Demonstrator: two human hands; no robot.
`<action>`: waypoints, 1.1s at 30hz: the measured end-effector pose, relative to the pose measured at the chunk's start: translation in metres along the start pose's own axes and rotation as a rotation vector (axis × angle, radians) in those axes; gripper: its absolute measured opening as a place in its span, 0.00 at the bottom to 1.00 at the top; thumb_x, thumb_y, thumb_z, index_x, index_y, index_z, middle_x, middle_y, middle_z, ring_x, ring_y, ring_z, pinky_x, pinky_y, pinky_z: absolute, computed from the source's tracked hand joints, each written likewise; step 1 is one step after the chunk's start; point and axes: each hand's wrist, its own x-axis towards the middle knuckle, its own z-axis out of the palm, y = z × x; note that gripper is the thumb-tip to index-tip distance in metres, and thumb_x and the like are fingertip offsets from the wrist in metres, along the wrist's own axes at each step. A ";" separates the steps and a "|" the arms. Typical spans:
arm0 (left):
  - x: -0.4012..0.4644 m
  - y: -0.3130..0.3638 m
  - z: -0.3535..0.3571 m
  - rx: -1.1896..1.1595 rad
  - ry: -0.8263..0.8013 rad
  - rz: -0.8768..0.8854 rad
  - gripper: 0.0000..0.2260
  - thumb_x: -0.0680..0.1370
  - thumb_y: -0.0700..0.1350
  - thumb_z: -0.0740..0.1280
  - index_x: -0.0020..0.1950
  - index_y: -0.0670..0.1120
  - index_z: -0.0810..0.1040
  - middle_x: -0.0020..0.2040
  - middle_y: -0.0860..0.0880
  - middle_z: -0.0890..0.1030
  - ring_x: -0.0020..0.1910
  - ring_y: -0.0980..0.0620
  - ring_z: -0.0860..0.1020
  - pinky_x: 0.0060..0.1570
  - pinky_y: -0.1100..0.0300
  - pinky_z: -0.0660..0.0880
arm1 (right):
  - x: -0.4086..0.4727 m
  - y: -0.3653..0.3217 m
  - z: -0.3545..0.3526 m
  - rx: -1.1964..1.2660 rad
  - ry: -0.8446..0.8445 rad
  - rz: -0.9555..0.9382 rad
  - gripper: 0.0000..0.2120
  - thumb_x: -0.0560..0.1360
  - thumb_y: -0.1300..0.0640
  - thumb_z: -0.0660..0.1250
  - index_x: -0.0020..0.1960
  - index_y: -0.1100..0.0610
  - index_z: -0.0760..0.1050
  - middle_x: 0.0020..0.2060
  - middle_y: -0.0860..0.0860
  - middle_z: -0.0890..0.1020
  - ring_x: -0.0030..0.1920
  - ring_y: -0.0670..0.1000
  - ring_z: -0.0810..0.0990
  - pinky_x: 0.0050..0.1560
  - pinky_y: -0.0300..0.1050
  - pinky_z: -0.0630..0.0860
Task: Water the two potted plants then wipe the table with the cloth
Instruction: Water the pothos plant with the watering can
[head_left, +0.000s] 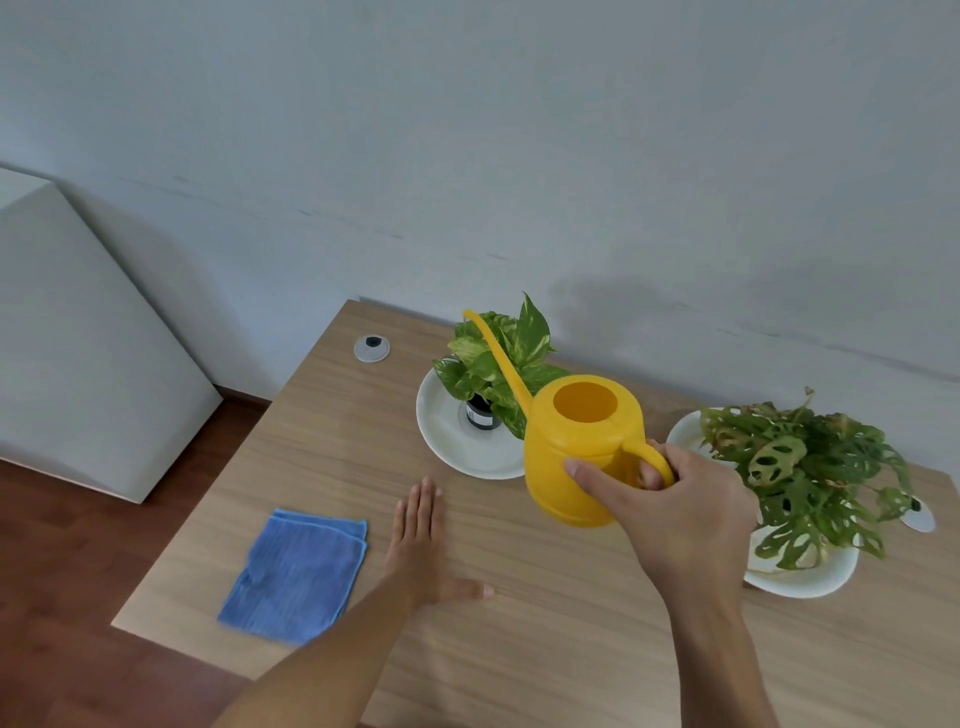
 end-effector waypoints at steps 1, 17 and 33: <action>0.000 0.000 0.000 -0.001 0.000 0.001 0.71 0.55 0.84 0.60 0.72 0.43 0.21 0.74 0.46 0.21 0.73 0.48 0.21 0.75 0.46 0.28 | 0.003 -0.002 0.001 -0.003 0.001 -0.001 0.31 0.57 0.40 0.82 0.27 0.55 0.61 0.22 0.49 0.69 0.27 0.50 0.65 0.29 0.45 0.63; 0.000 0.000 0.000 0.013 -0.010 -0.008 0.72 0.55 0.84 0.60 0.76 0.43 0.24 0.75 0.45 0.21 0.73 0.48 0.20 0.74 0.46 0.27 | 0.036 -0.003 -0.012 0.000 0.081 0.015 0.29 0.58 0.43 0.82 0.27 0.55 0.62 0.22 0.48 0.67 0.26 0.50 0.65 0.33 0.47 0.64; 0.000 0.001 -0.001 0.031 -0.027 -0.006 0.72 0.56 0.84 0.61 0.76 0.43 0.25 0.75 0.45 0.21 0.72 0.48 0.20 0.75 0.45 0.27 | 0.004 0.026 -0.042 -0.033 0.054 0.093 0.32 0.58 0.43 0.82 0.27 0.55 0.59 0.22 0.51 0.68 0.27 0.59 0.68 0.32 0.51 0.70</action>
